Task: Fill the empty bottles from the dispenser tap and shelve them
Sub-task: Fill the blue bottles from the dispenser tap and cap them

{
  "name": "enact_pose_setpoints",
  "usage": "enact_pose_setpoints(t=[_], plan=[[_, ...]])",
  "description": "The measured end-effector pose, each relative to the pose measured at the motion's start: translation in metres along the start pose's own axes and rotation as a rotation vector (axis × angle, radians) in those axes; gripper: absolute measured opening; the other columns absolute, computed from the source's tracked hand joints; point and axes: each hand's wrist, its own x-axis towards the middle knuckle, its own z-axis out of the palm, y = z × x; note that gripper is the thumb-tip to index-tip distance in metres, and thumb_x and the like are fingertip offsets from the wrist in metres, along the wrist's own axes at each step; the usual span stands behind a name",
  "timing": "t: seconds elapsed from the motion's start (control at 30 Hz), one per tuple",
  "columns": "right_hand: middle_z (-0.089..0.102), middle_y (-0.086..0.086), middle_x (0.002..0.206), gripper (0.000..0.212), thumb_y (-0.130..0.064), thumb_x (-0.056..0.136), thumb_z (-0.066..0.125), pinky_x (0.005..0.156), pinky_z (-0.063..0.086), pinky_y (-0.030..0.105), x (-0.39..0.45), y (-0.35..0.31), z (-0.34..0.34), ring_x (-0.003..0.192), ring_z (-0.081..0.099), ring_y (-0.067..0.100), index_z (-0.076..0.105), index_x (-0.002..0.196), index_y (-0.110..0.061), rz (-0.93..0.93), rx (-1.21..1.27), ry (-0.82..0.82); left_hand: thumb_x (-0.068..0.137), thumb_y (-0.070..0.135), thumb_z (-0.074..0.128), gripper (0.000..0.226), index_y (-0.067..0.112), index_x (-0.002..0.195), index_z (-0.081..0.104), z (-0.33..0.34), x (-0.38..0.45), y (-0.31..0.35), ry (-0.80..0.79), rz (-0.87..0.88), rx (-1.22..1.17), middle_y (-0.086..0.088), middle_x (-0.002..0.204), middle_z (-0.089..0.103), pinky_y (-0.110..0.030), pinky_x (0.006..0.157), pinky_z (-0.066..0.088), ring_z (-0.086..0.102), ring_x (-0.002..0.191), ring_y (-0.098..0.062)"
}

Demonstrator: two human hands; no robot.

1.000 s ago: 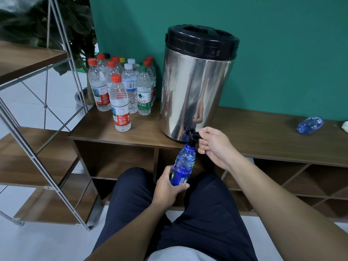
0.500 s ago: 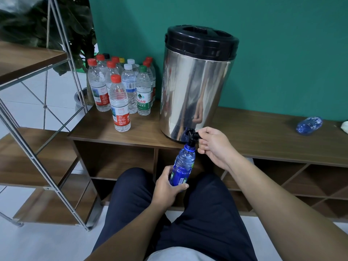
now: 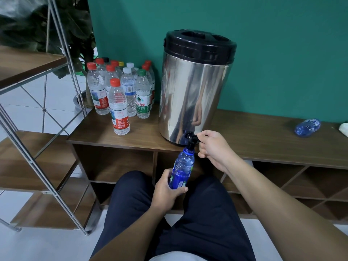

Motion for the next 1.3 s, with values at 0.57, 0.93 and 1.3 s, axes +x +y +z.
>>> enact_pose_setpoints(t=[0.57,0.93,1.3], plan=[[0.037,-0.006,0.056,0.017,-0.015,0.113,0.051,0.047,0.033,0.031,0.003,-0.003,0.001,0.051,0.03,0.014,0.065,0.106,-0.009,-0.01,-0.144,0.076,0.079,0.015,0.101,0.071,0.03,0.137,0.063,-0.001,-0.001,0.003,-0.002,-0.007,-0.01,0.013,0.126,0.076,-0.018,0.088,0.06,0.075,0.109,-0.002],[0.062,-0.003,0.066,0.02,-0.022,0.104,0.063,0.06,0.044,0.032,-0.001,-0.021,0.006,0.058,0.052,0.016,0.068,0.088,-0.012,-0.325,-0.622,0.175,0.079,0.02,0.102,0.07,0.034,0.136,0.063,-0.002,0.0,-0.001,-0.008,-0.02,0.004,0.014,0.123,0.077,-0.028,0.094,0.064,0.076,0.109,-0.004],[0.072,-0.007,0.083,0.031,-0.049,0.105,0.067,0.083,0.052,0.036,0.024,0.001,-0.061,0.089,0.07,0.019,0.076,0.103,-0.02,-0.326,-0.732,0.354,0.078,0.016,0.102,0.068,0.034,0.132,0.063,0.0,0.001,-0.003,-0.024,-0.053,0.002,0.01,0.12,0.078,-0.034,0.089,0.068,0.078,0.104,-0.007]])
